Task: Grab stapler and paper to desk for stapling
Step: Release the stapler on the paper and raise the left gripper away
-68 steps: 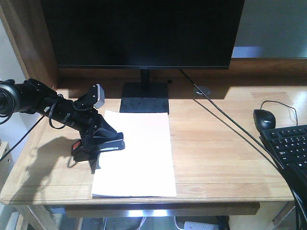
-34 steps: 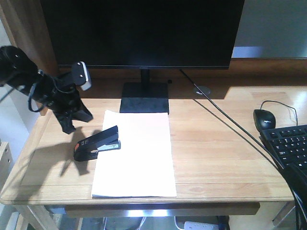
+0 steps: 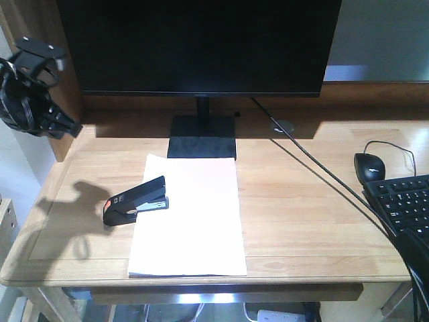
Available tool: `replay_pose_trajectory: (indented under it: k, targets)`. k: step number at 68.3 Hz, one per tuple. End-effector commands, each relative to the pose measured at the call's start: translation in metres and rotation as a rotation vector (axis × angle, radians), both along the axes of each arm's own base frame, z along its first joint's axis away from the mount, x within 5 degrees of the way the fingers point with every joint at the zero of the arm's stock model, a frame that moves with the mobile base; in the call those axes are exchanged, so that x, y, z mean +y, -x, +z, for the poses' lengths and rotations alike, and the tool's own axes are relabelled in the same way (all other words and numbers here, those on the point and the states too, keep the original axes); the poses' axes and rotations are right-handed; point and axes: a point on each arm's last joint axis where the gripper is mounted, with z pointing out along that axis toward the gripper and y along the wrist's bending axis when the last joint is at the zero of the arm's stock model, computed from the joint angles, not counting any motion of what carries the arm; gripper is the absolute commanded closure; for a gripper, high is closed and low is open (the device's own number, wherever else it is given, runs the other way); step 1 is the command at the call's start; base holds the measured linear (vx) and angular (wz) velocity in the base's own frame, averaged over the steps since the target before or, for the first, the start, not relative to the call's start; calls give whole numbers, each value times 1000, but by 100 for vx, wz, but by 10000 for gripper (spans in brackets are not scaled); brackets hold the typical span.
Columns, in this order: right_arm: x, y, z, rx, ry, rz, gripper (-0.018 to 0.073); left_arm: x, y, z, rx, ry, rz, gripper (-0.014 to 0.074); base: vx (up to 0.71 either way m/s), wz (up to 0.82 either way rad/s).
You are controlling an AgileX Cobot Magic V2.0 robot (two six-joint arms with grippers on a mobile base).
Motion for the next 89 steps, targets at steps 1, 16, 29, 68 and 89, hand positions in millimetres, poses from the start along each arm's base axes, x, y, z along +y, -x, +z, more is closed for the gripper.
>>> replay_pose_trajectory:
  k: [1,16,29,68,89]
  targets:
    - [-2,0,9,-29,10,-22,-8,3,9,39,-170,20,110,603,0,0]
    - [-2,0,9,-29,10,-22,-8,13,21,75,-444,148,336,603,0,0]
    - [-2,0,9,-29,10,-22,-8,14,55,66,-595,176,309,603,0,0]
    - [-2,0,9,-29,10,-21,-8,27,237,-10,-848,252,269,603,0,0]
    - [-2,0,9,-29,10,-21,-8,32,295,-41,-1037,298,252,603,0,0]
